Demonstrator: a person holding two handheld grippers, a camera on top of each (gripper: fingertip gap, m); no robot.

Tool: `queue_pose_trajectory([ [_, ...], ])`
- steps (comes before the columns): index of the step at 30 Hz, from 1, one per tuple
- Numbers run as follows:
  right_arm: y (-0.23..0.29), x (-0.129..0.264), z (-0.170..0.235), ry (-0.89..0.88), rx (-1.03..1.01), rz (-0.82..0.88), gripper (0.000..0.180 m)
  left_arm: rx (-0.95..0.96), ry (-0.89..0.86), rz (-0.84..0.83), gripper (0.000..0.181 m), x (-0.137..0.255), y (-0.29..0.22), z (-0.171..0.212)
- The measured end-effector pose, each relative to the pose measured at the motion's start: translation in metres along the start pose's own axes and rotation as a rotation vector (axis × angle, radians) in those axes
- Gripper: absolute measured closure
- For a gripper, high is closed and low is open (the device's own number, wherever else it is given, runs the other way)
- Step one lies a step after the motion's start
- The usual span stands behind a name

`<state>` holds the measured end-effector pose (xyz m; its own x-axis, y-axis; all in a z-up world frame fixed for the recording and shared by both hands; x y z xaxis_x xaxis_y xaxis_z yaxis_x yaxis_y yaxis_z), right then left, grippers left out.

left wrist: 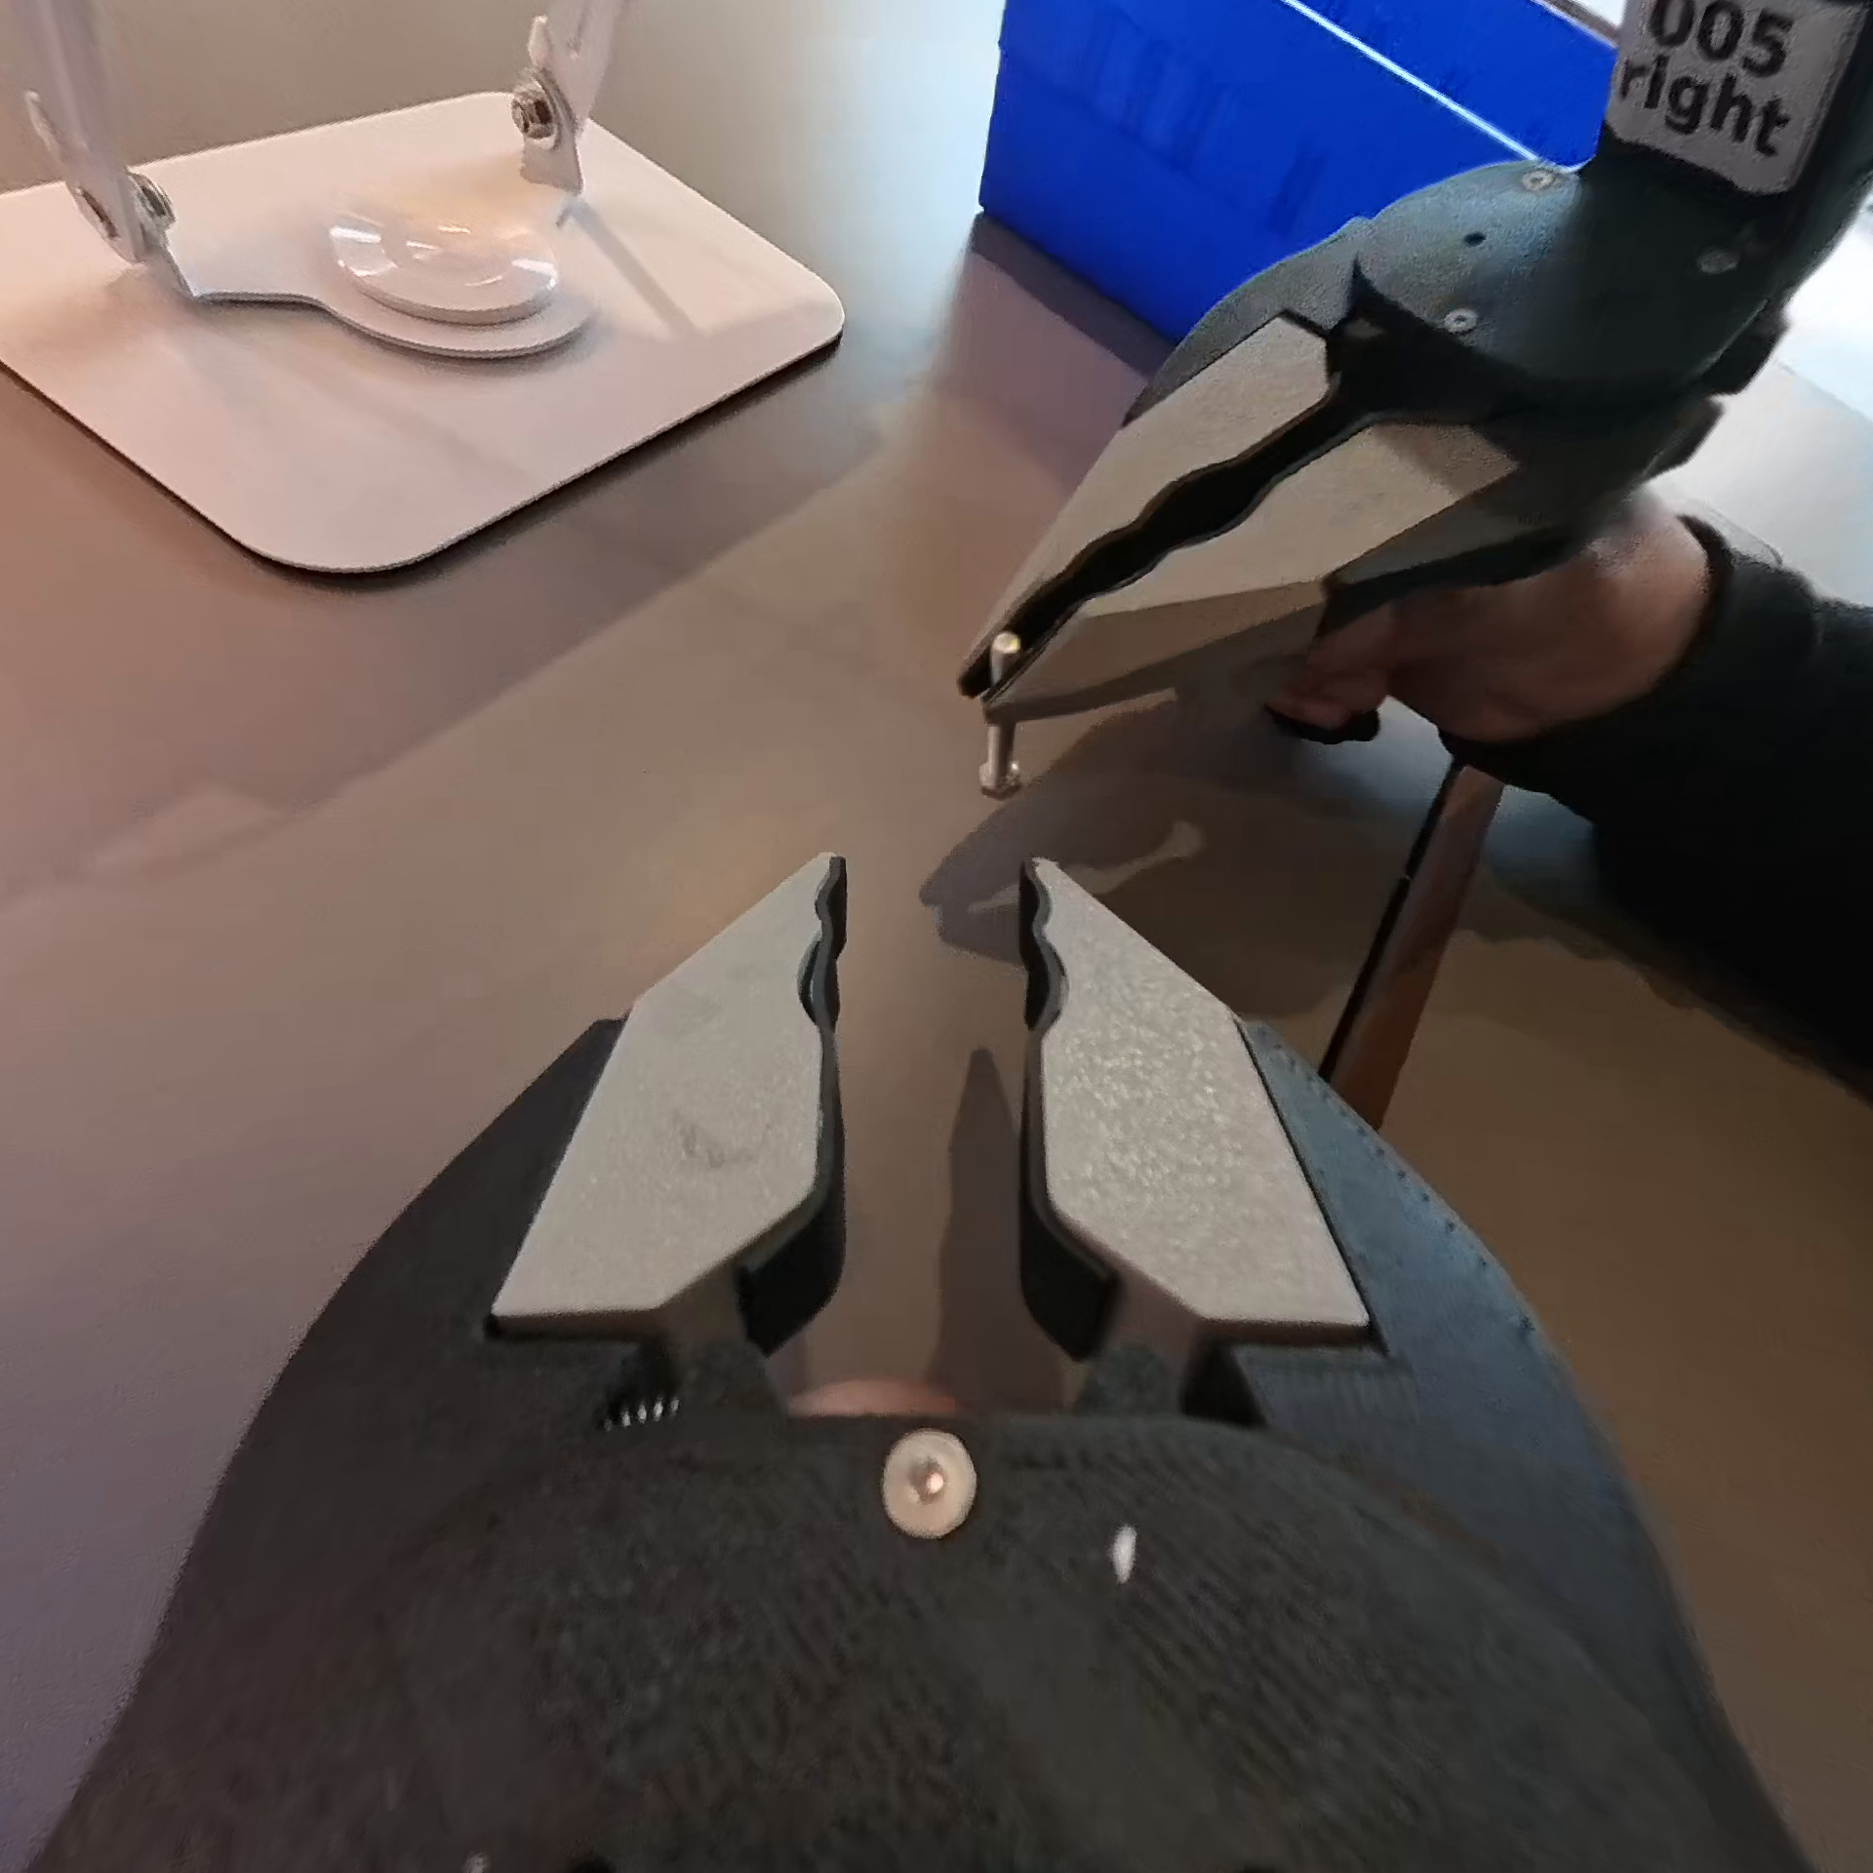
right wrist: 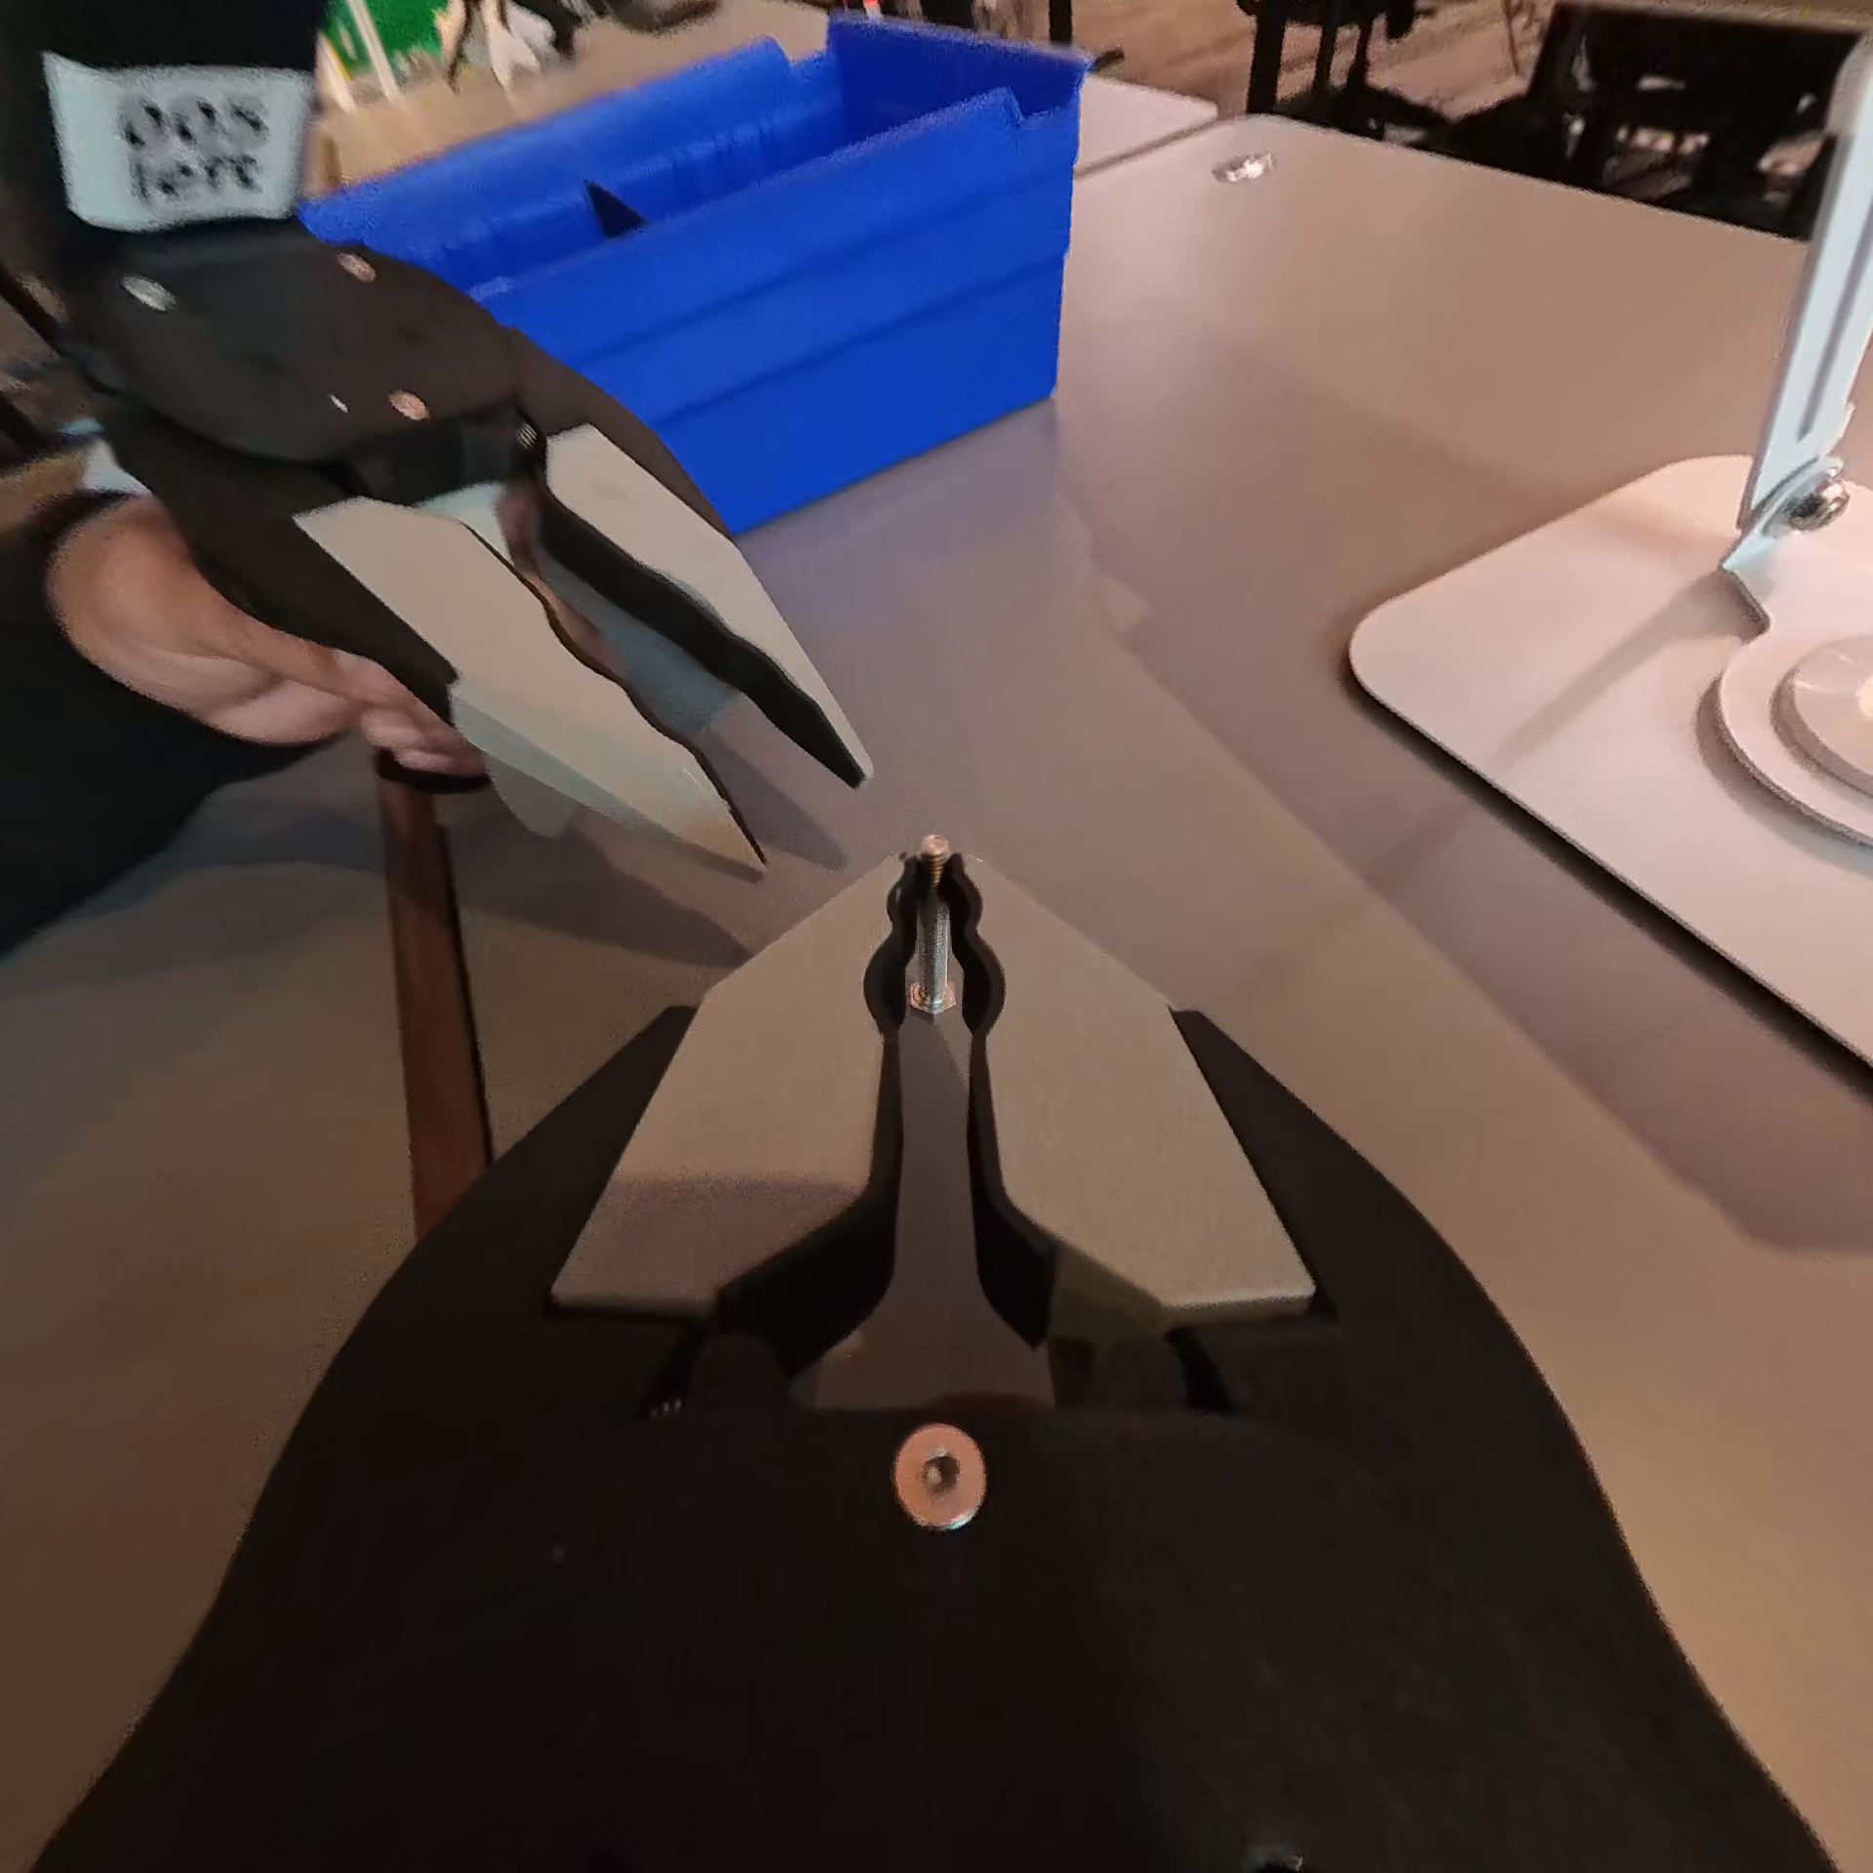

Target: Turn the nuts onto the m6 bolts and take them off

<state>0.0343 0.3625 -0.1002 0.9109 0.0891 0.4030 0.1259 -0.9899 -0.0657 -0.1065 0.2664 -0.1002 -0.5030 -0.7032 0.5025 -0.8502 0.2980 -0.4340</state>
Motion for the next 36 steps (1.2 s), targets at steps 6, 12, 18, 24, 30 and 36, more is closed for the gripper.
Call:
queue_pose_trajectory([
  [6,0.001,-0.006,0.002,0.034,0.039,0.010,0.178,-0.004,0.020,-0.021,0.152,-0.002,0.001,0.002],
  [12,-0.001,-0.011,0.003,0.062,0.044,0.019,0.178,-0.001,0.029,-0.023,0.152,-0.004,0.002,0.004],
  [18,-0.001,-0.018,0.006,0.136,0.036,0.010,0.178,-0.007,0.035,-0.031,0.153,-0.005,0.002,0.005],
  [24,0.000,-0.017,0.006,0.132,0.037,-0.006,0.178,-0.006,0.037,-0.030,0.153,-0.006,0.002,0.005],
  [30,0.001,-0.013,0.008,0.132,0.035,-0.008,0.178,-0.007,0.036,-0.026,0.154,-0.006,0.002,0.005],
  [36,0.001,-0.013,0.009,0.138,0.034,-0.011,0.178,-0.008,0.032,-0.024,0.154,-0.005,0.001,0.004],
])
Point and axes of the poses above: each gripper's, where its closed fingertips meet, x back along the fingers, z out of its underside, y = z × x across the jaws, the point moved 9 cm from there along x, back along the fingers, and after that the axes turned 14 degrees about x, right-handed, at the moved point
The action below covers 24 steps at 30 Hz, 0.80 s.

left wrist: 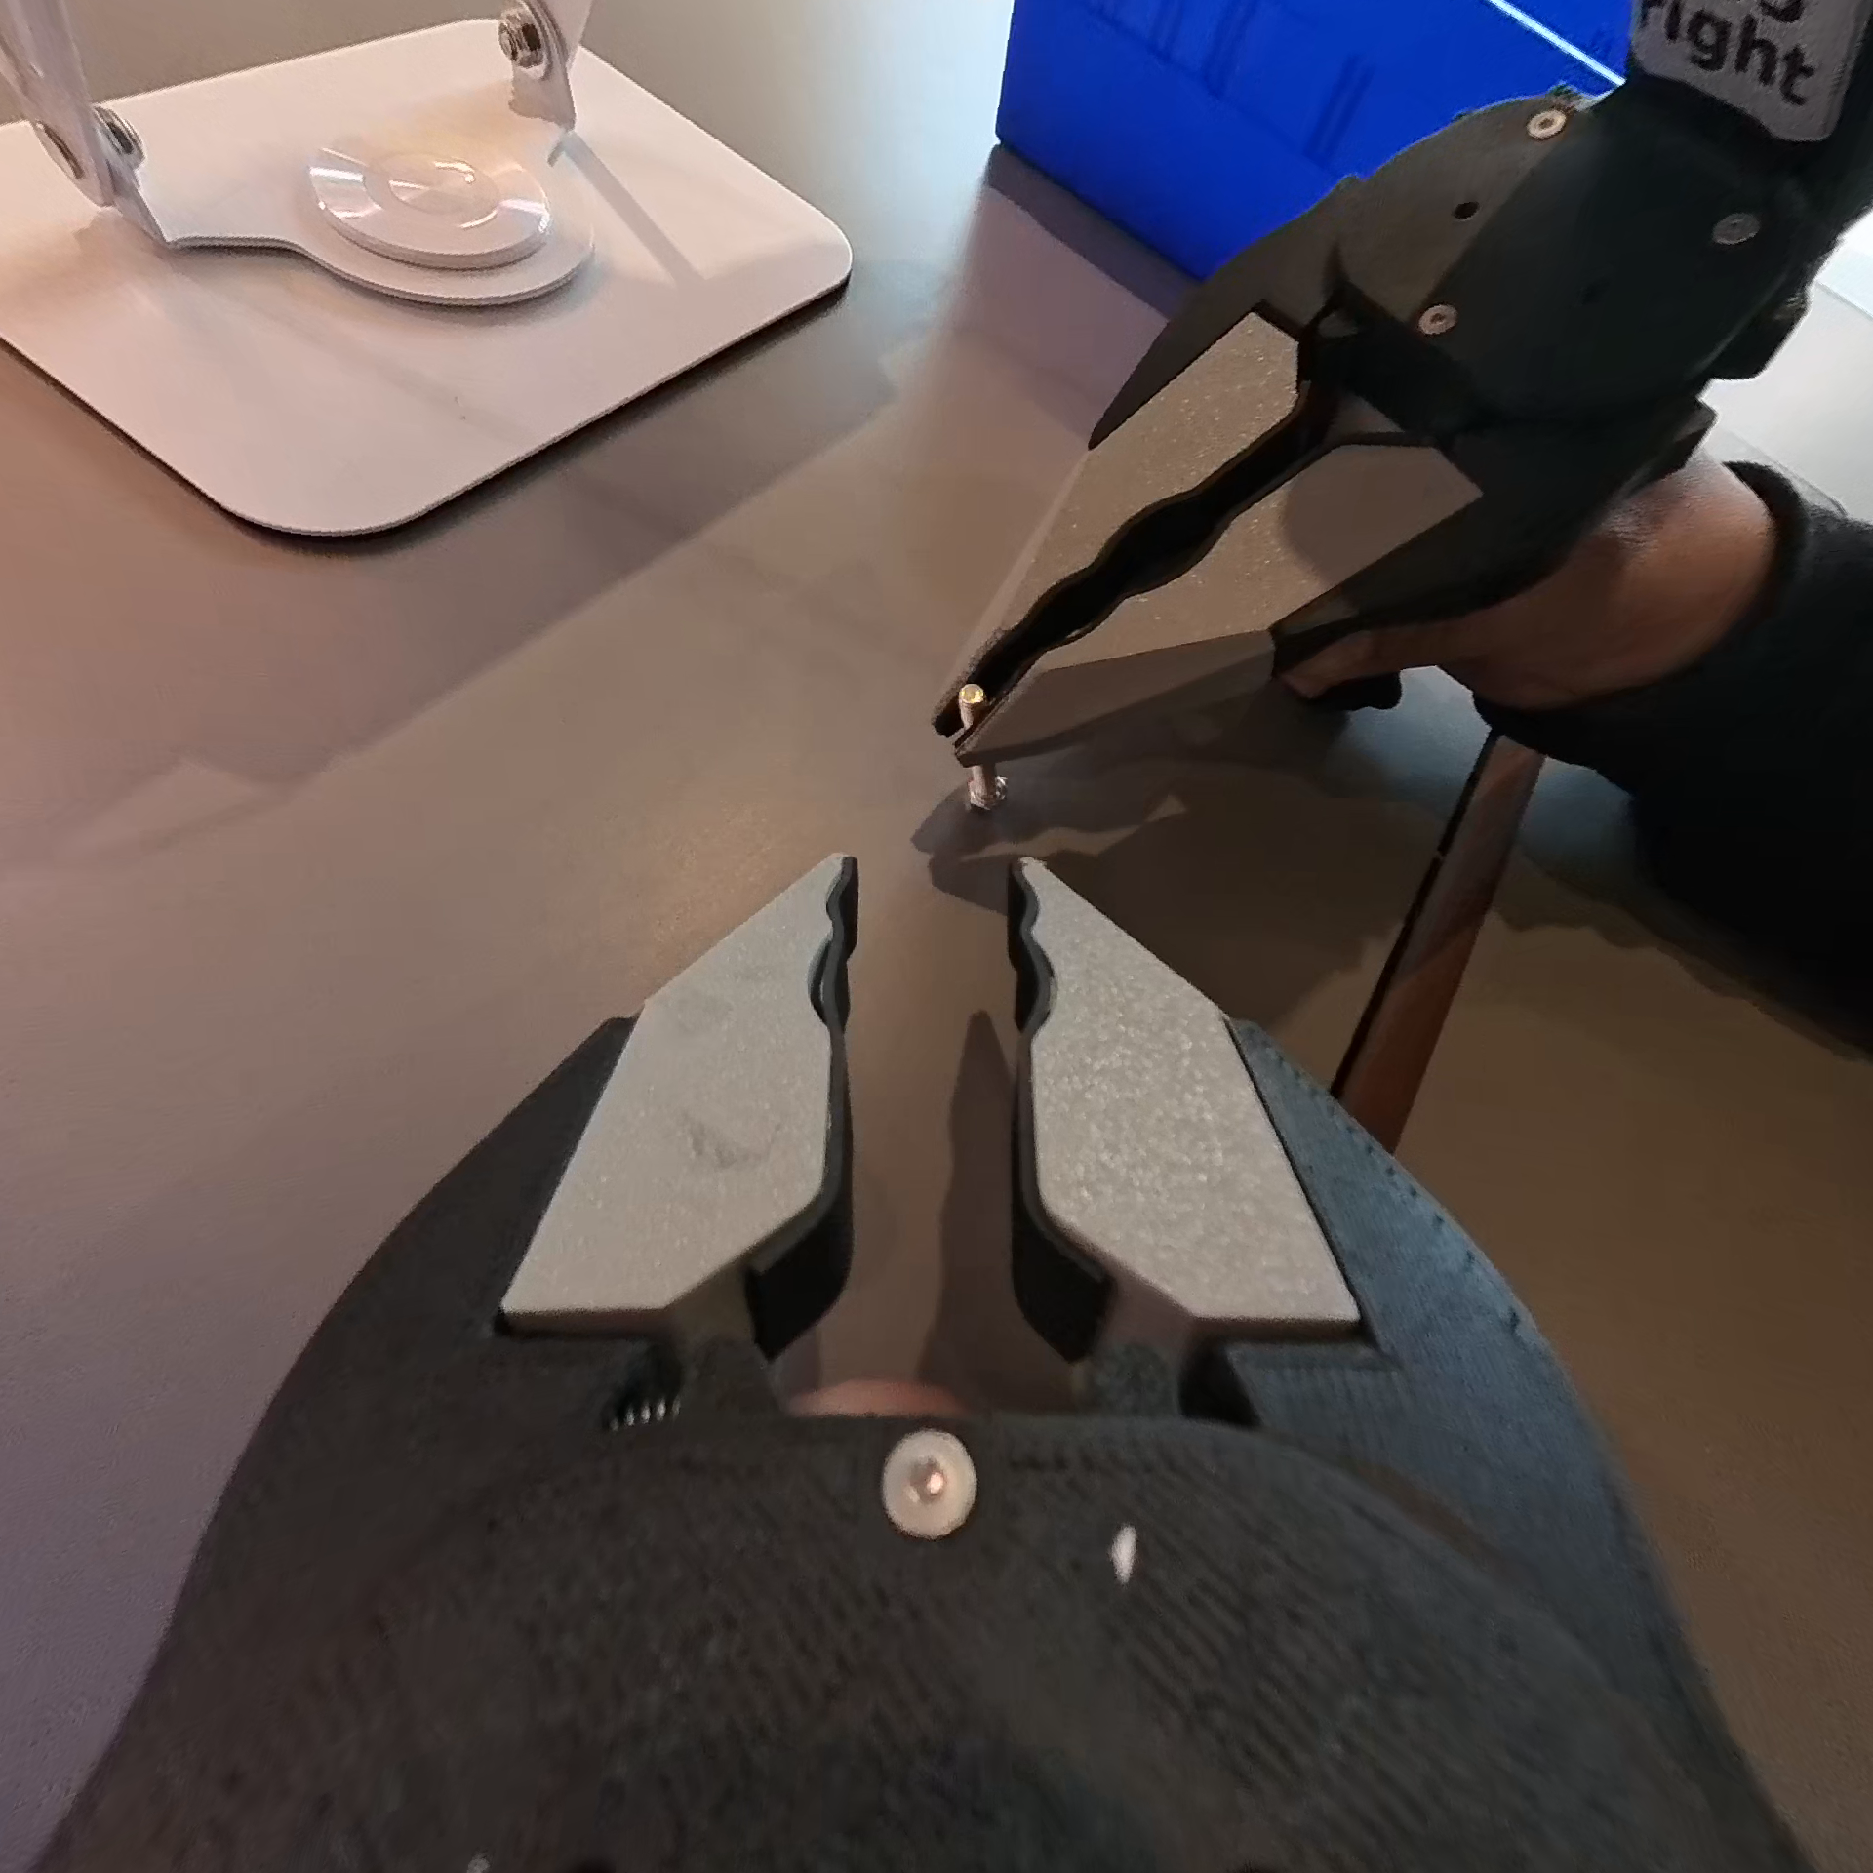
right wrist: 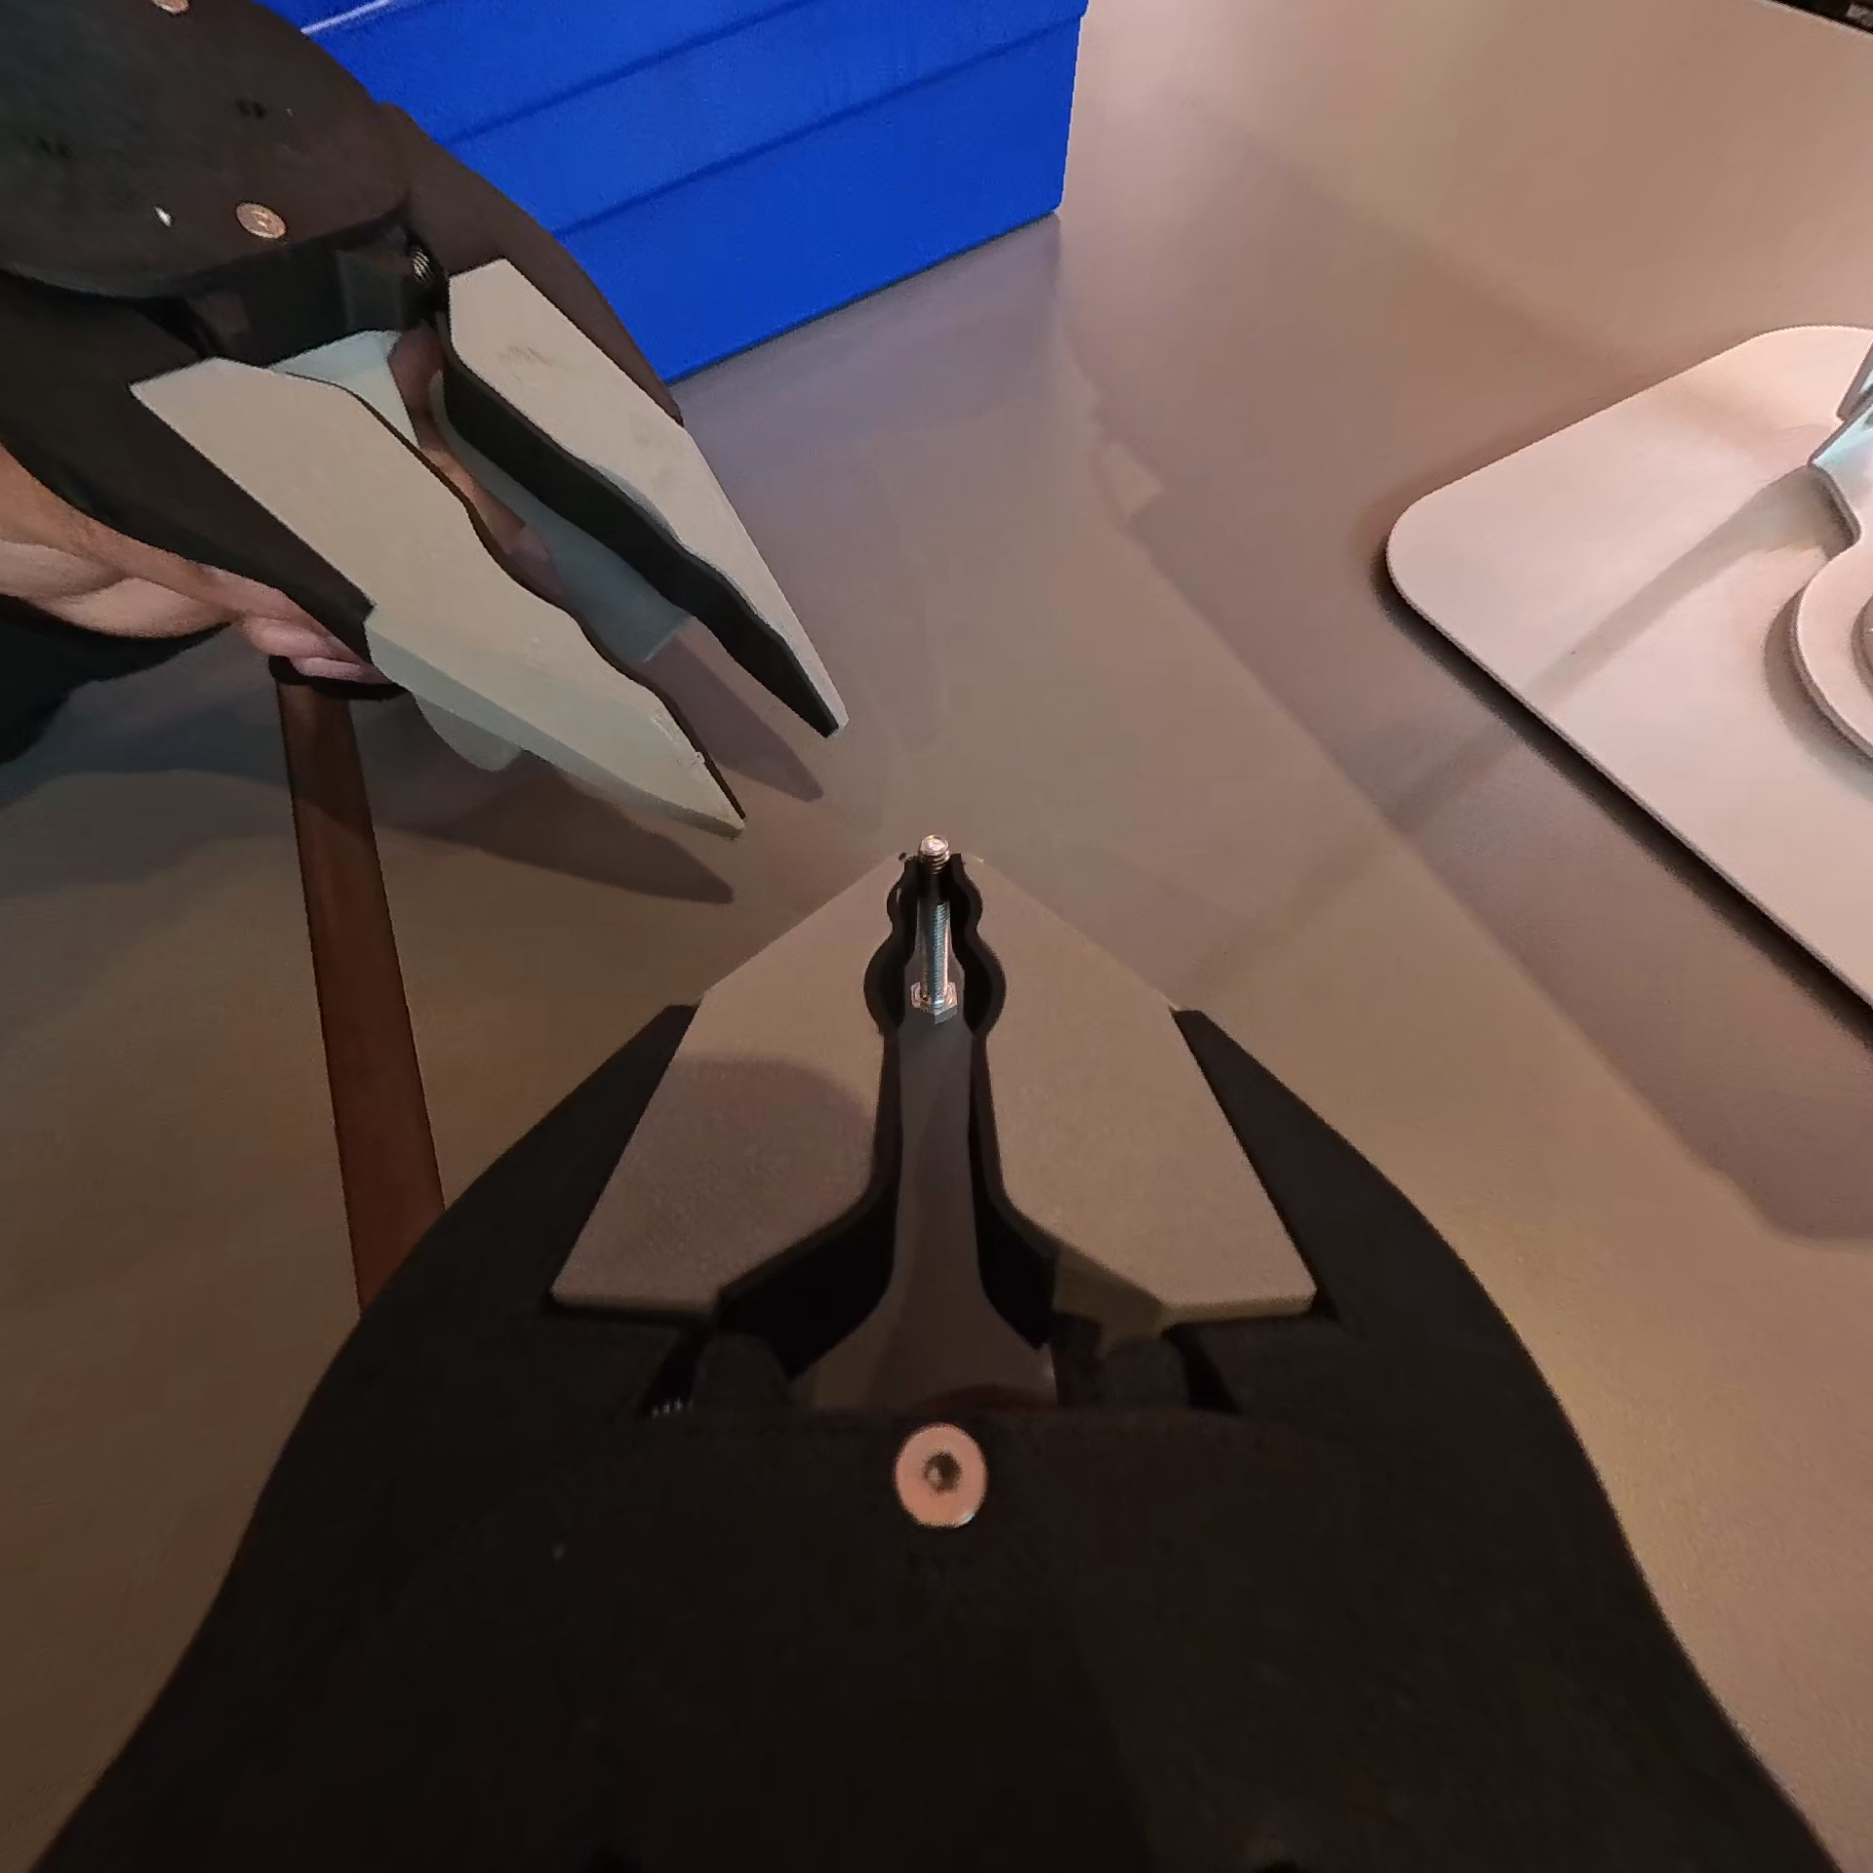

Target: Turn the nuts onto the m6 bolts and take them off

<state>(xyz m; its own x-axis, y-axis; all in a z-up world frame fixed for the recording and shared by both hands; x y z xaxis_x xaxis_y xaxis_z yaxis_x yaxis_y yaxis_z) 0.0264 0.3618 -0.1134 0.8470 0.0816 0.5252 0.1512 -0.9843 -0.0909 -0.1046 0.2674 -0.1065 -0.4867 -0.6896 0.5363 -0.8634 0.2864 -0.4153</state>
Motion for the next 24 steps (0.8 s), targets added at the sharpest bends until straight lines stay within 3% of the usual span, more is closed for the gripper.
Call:
queue_pose_trajectory([
  [22,0.0012,0.0019,0.0027,0.015,0.005,-0.014,0.180,-0.002,0.002,-0.001,0.154,-0.0005,0.0001,-0.0001],
  [24,0.0007,0.0008,0.0021,0.024,0.003,0.003,0.173,0.002,-0.001,-0.003,0.154,0.0001,0.0006,-0.0005],
])
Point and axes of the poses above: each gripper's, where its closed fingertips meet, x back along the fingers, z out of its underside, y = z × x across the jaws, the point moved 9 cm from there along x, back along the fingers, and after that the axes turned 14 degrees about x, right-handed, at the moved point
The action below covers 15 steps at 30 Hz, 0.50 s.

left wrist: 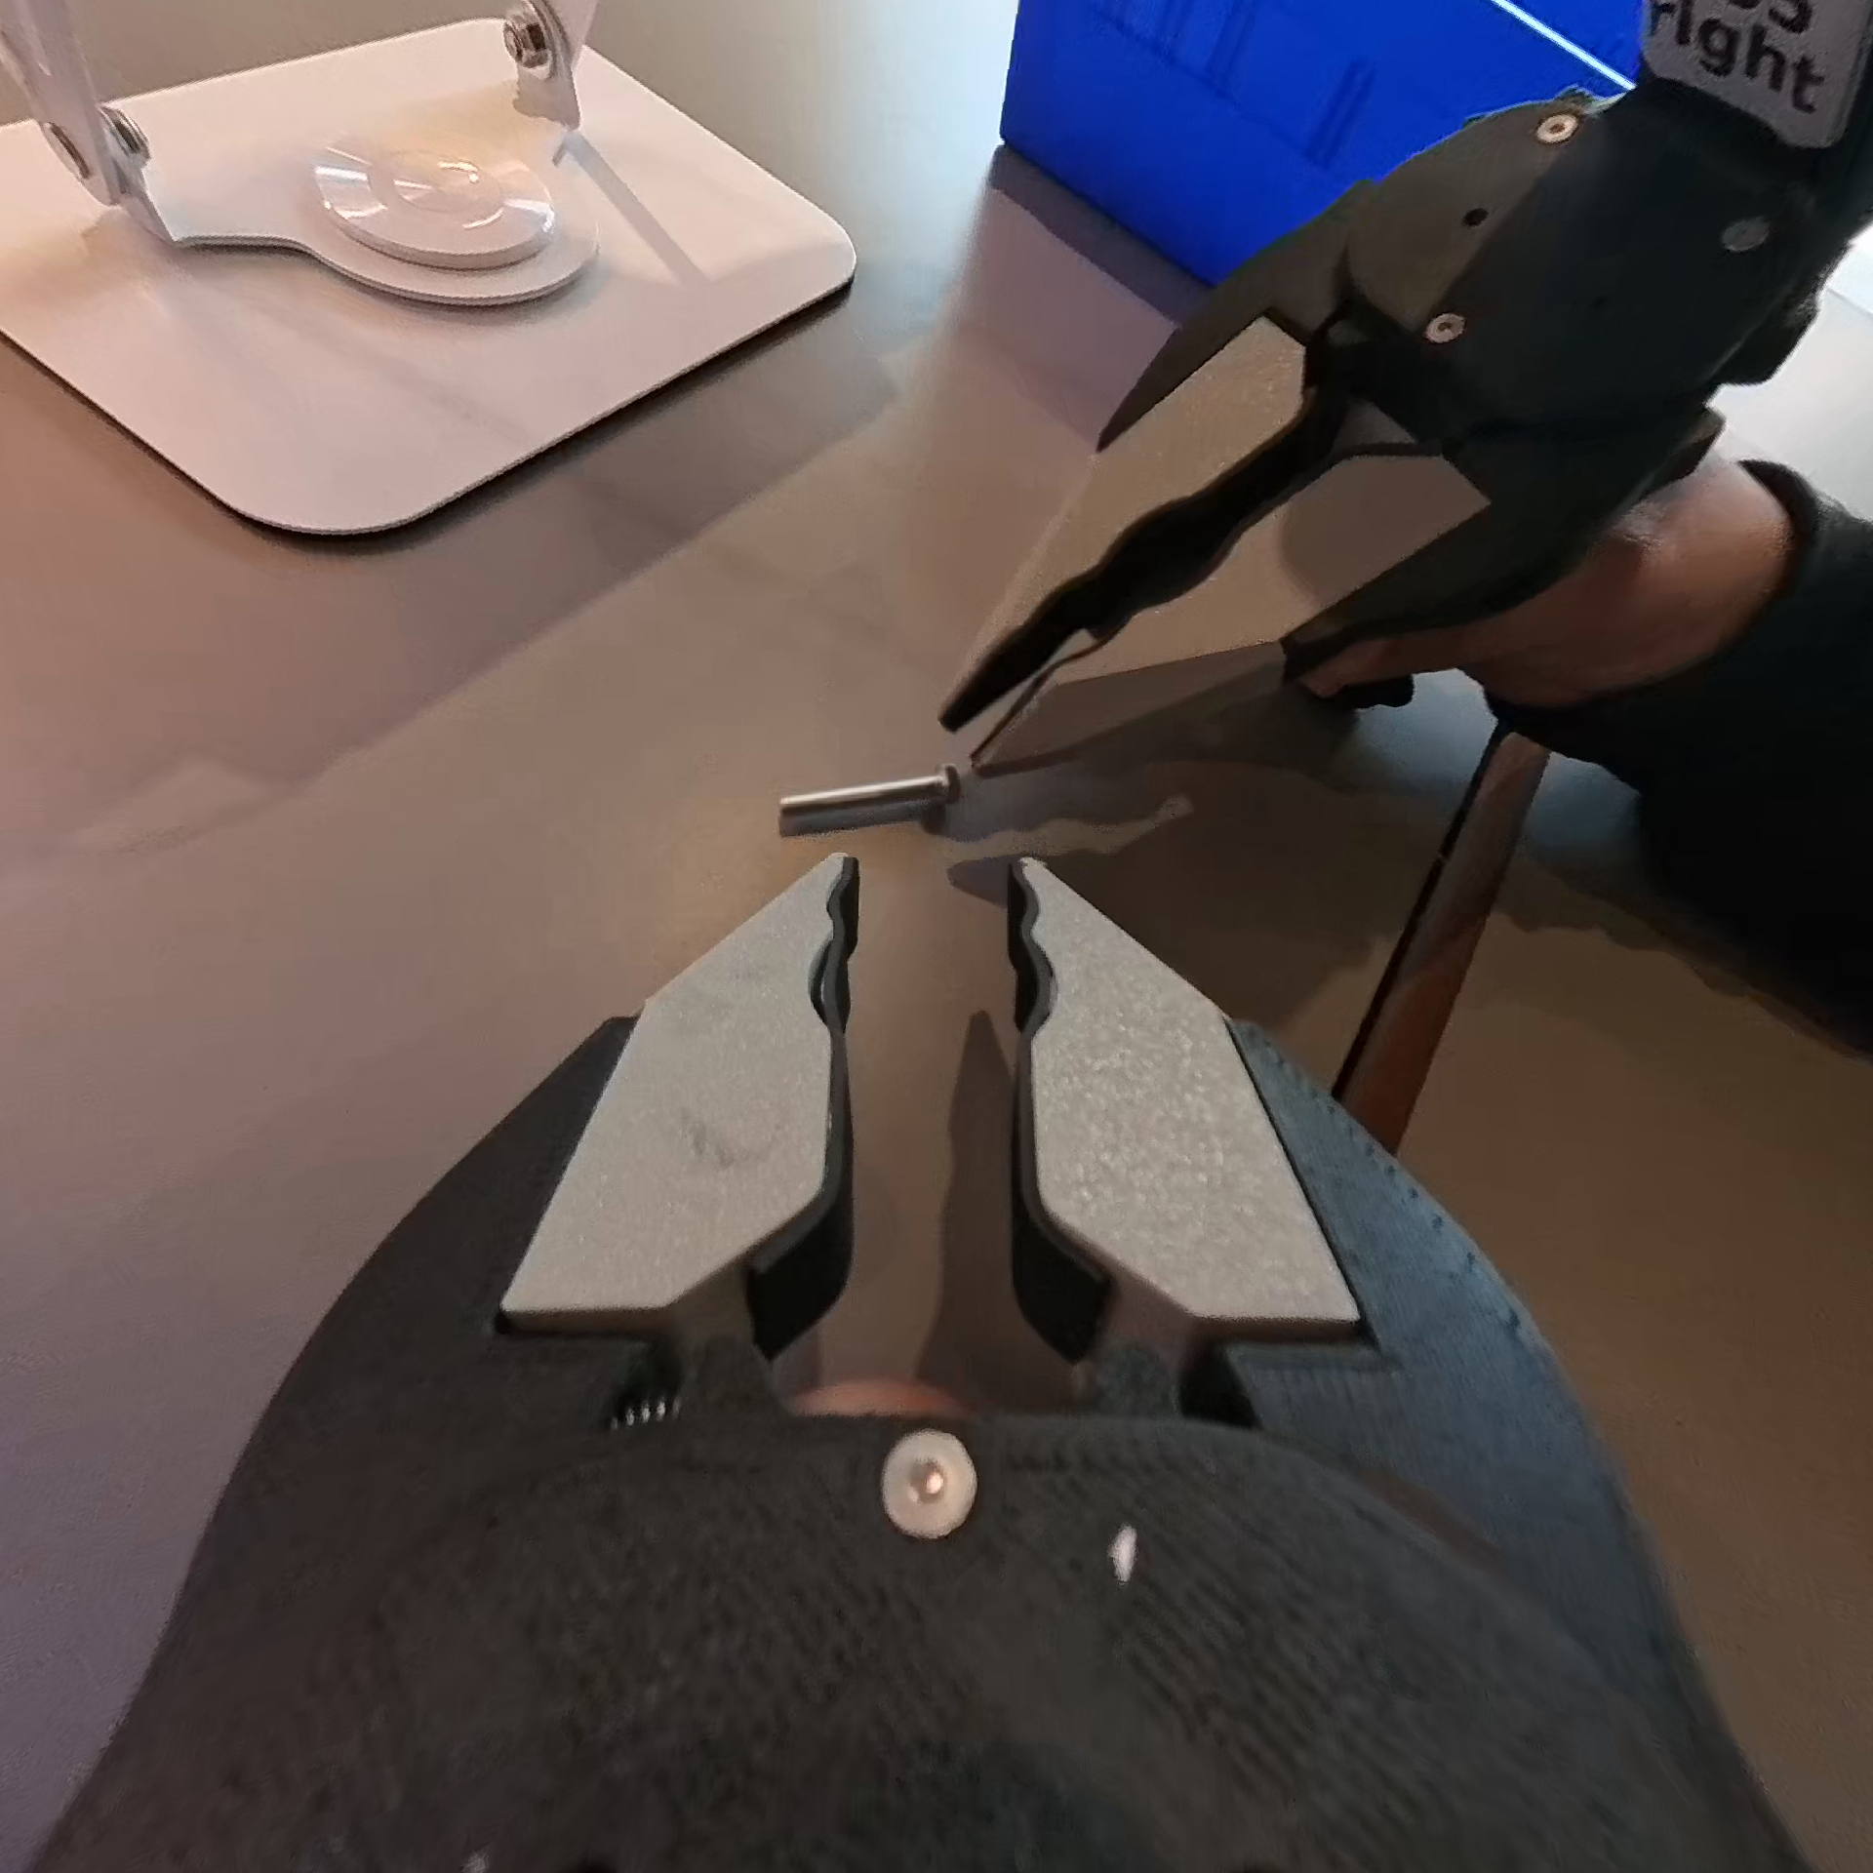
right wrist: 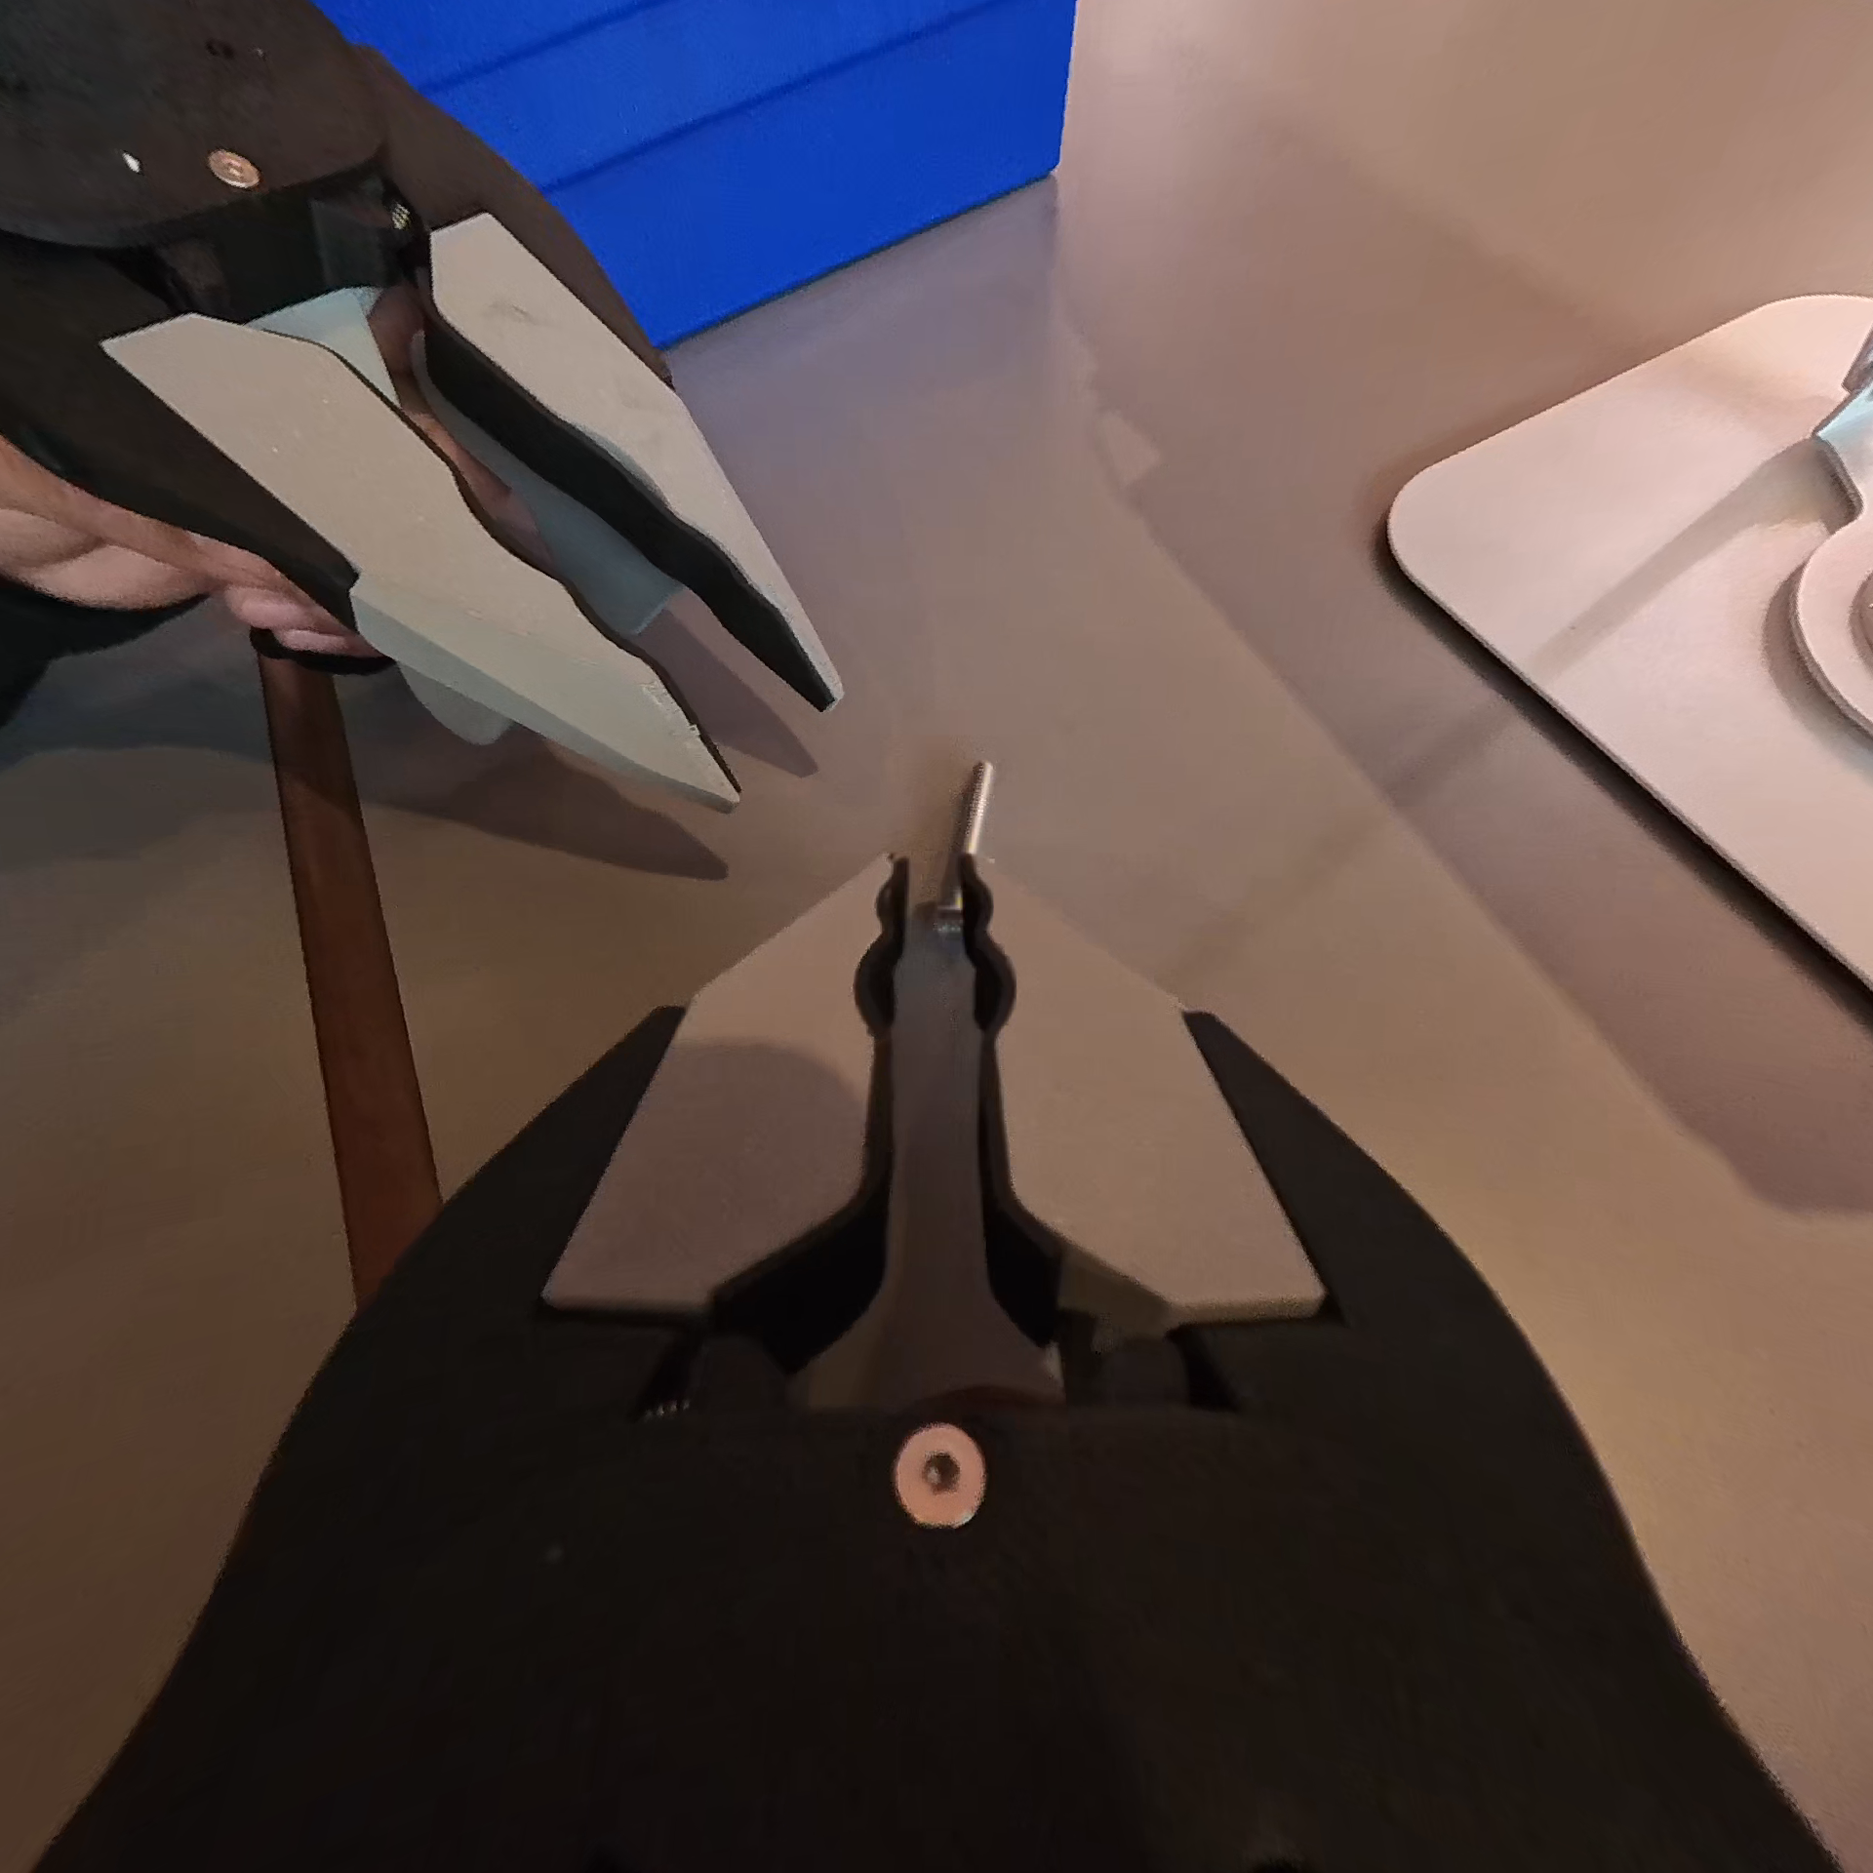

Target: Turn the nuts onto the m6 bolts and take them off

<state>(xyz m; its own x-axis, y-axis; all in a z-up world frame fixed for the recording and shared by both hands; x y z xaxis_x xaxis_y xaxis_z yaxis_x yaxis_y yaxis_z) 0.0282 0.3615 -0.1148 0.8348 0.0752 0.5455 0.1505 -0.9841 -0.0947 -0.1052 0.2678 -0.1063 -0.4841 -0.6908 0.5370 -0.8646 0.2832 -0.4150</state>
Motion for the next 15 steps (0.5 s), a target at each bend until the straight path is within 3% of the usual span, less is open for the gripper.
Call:
queue_pose_trajectory([
  [15,-0.006,-0.026,-0.009,0.244,0.074,0.028,0.170,0.112,-0.030,-0.050,0.154,0.009,0.016,-0.004],
])
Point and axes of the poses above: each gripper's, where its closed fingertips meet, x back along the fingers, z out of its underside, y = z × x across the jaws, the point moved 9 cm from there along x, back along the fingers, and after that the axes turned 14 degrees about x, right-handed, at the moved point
